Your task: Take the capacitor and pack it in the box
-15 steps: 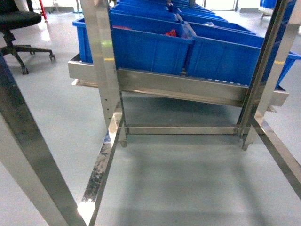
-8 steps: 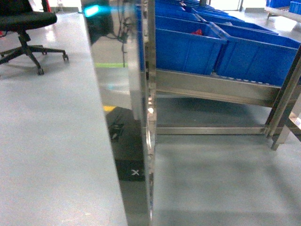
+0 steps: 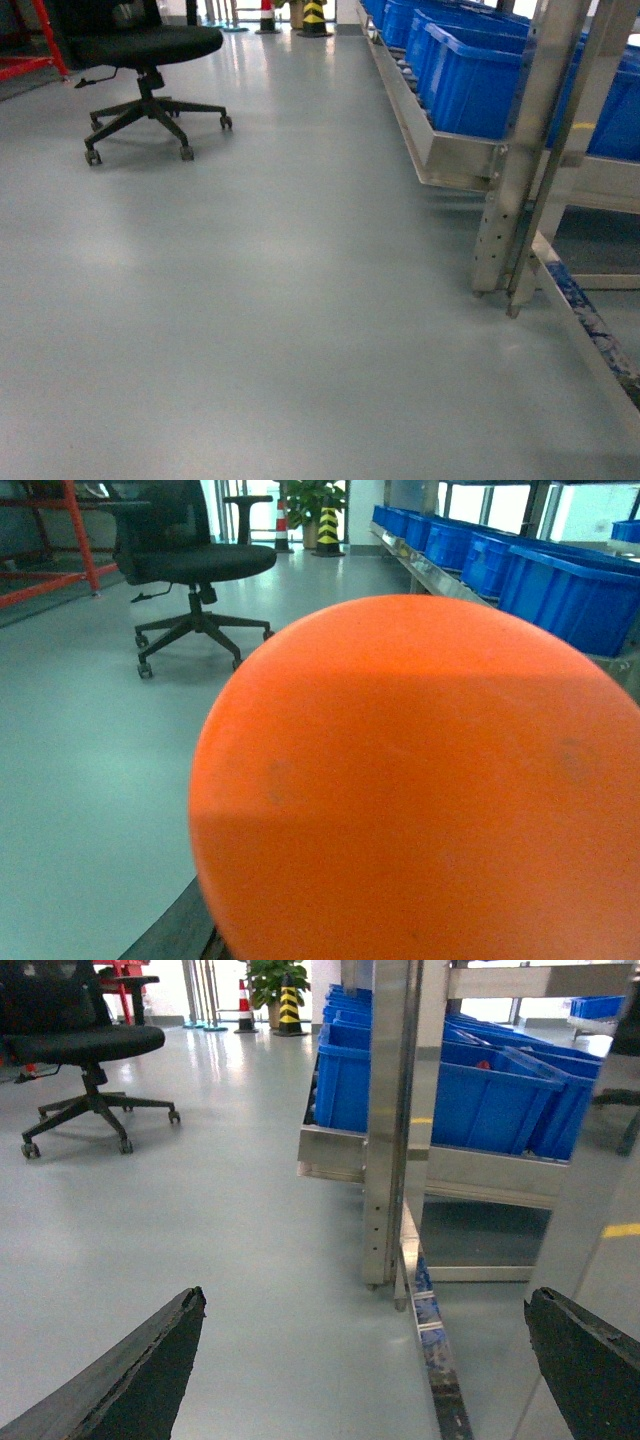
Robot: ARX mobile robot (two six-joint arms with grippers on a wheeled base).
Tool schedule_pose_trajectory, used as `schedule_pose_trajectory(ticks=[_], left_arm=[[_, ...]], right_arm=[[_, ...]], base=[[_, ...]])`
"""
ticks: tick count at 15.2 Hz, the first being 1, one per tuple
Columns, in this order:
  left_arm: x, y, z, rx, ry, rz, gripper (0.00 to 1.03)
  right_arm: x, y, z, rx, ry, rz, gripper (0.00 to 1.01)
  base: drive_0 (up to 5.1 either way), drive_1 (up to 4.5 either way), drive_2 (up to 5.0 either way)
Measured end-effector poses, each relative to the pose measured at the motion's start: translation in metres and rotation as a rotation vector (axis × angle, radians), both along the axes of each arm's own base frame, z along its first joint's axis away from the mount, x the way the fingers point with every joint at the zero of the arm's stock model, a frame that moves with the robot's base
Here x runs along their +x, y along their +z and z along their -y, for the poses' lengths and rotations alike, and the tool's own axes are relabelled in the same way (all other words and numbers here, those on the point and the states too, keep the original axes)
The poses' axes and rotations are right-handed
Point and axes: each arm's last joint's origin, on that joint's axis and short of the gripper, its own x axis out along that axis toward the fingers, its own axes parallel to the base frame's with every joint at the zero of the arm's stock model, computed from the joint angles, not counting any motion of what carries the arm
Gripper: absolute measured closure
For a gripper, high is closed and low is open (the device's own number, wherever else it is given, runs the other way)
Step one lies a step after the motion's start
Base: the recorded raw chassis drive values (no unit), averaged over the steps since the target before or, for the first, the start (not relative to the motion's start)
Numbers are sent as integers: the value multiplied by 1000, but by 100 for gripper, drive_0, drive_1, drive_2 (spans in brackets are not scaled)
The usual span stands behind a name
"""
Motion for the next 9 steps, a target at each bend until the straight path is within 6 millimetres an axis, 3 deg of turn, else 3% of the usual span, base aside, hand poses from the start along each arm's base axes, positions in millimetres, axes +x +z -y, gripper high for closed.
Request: schedule_pose_trajectory(ticks=[9], left_arm=[[0, 0, 0, 0, 0, 0, 58]], right_arm=[[0, 0, 0, 0, 0, 2, 3]], base=[[-504, 242, 242]])
